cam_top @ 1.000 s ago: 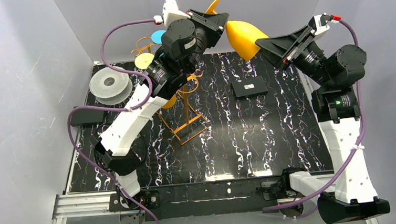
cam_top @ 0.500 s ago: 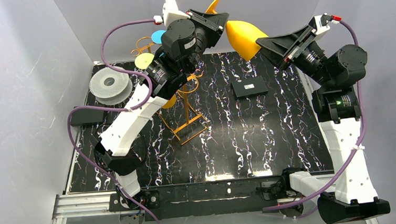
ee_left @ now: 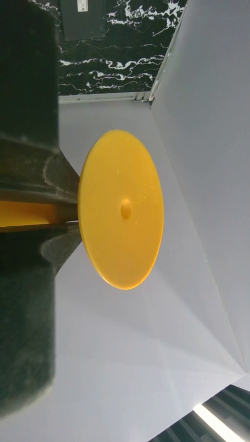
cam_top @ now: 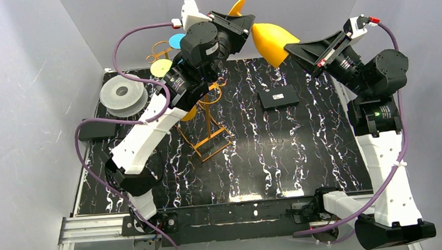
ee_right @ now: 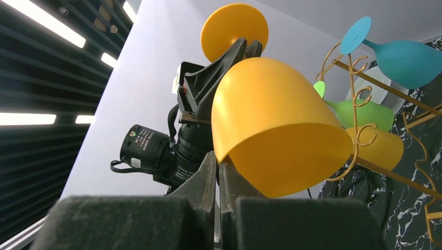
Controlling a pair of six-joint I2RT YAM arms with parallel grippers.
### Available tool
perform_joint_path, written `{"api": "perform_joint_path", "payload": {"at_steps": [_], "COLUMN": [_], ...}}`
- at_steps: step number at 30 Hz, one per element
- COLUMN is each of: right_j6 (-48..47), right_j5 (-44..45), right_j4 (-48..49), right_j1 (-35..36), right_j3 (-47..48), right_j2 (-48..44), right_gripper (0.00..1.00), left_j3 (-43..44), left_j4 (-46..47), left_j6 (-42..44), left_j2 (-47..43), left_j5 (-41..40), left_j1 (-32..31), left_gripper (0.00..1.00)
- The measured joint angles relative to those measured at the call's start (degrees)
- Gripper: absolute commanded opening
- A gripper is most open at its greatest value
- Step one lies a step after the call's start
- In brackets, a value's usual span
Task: Take the wine glass off the wine glass rack
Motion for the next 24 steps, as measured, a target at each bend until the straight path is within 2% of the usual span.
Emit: {"api": "perform_joint_path", "payload": {"at_steps": [2,13,18,24], "right_j6": [-0.3,-5.9,-9.5,-15.9], "right_j5": [0.1,1.1,2.2,2.8], "right_j4": [-0.4,-10.1,-14.7,-23.2], "right_j1": [0.0,0.1,0.1,0.1], "right_j3": [0.0,4.4,8.2,16.6], "right_j2": [-0.1,0.0,0.2,3.3], "right_gripper": [0.01,0.01,0.01,0.01], "left_j3": [-1.3,-7.9,-10.6,-13.2], "left_j4": [0.3,0.2,0.3,0.0], "left_j6": [0.0,1.3,1.8,4.1], "left_j2": [-0.6,-3.4,-7.0,-12.3], "left_j5": [0.1,1.4,2.3,4.5], "left_j1": [0.0,0.1,0.1,0.1], "left_gripper": [0.31,0.77,0.84,0.87]}}
